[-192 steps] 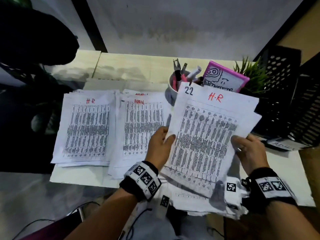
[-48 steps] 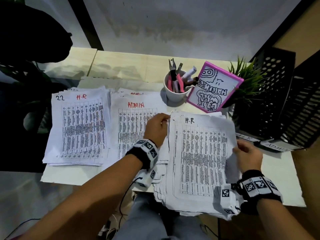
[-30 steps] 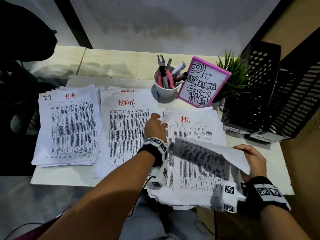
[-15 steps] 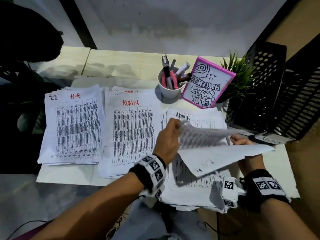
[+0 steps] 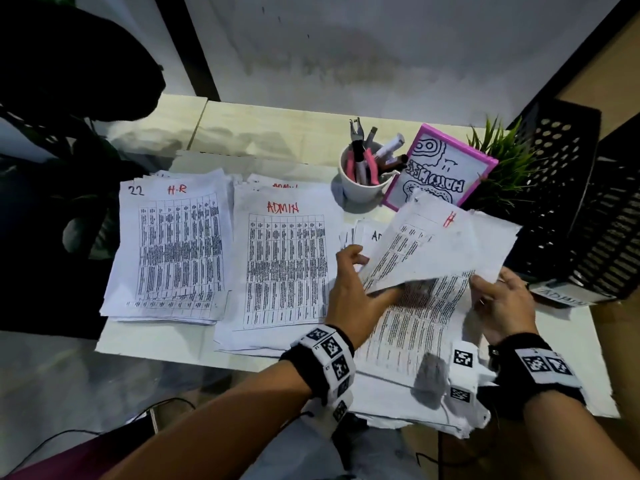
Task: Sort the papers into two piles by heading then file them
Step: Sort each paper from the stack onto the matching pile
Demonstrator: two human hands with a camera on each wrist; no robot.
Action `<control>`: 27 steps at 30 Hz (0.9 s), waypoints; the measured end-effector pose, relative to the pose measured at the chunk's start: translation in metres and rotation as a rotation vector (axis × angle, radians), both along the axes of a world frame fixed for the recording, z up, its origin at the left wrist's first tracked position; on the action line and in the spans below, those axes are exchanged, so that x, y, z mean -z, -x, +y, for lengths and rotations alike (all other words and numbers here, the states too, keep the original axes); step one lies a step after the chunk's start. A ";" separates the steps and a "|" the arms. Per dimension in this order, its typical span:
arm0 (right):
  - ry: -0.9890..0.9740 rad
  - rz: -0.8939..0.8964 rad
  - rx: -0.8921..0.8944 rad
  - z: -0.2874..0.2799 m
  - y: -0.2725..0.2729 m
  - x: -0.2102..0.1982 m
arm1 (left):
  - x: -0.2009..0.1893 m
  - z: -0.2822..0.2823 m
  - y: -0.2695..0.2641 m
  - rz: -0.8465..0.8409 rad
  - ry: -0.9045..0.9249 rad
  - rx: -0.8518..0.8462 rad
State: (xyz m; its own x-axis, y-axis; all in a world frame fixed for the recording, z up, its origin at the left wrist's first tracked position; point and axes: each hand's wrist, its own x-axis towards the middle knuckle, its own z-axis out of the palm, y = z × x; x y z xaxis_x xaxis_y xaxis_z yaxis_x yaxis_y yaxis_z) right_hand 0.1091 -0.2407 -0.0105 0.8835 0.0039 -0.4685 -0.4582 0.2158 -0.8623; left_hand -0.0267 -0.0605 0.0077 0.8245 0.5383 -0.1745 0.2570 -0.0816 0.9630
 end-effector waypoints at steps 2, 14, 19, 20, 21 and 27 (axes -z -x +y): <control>0.004 -0.020 0.032 0.008 -0.001 0.003 | -0.004 0.012 -0.001 -0.018 -0.018 -0.107; 1.167 -0.029 -0.432 0.012 0.003 0.038 | -0.010 0.267 0.107 0.101 -0.210 -0.626; 1.333 0.013 -0.465 0.012 0.008 0.047 | 0.009 0.322 0.153 0.306 -0.334 -0.597; 1.344 0.022 -0.462 0.016 0.009 0.044 | 0.014 0.327 0.157 0.354 -0.352 -0.588; 1.349 0.032 -0.458 0.018 0.011 0.042 | 0.019 0.329 0.159 0.404 -0.379 -0.583; 1.341 -0.054 -0.375 0.025 0.025 0.037 | 0.054 0.342 0.144 0.619 -0.436 -0.475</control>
